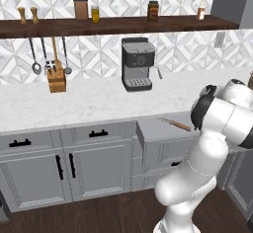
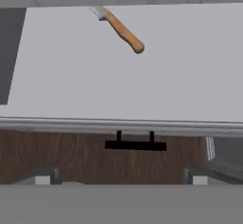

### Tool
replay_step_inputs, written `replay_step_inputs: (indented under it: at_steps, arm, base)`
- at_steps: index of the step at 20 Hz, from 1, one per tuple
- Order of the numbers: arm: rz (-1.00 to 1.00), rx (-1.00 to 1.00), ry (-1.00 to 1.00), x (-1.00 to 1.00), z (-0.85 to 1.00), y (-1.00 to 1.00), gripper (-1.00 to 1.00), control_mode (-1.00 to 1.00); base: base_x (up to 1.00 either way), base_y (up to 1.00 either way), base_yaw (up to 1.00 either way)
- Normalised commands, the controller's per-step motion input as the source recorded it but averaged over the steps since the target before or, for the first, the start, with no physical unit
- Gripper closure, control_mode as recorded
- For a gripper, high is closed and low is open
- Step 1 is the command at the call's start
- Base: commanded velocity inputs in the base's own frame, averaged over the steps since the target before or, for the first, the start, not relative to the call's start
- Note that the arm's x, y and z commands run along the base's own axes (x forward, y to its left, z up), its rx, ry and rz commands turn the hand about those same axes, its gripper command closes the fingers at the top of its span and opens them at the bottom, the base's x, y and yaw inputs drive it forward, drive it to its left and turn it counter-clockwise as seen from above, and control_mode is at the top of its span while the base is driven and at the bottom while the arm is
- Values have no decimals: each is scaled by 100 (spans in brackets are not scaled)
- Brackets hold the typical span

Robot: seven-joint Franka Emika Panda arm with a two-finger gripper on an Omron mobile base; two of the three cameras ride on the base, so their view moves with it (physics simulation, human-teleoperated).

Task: Pick up the knife from the drawer and place it on the cutting board. Then place the meat from the plate to the cutting board.

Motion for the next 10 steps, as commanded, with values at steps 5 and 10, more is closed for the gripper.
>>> replay_step_inputs:
  at_steps: [5,10]
  arm:
    - [0,0,-1,35,-63,-36,-100,-100]
    - [0,0,0,59,-42,-38,-100,-100]
  base:
    - [0,0,0]
    - [0,0,0]
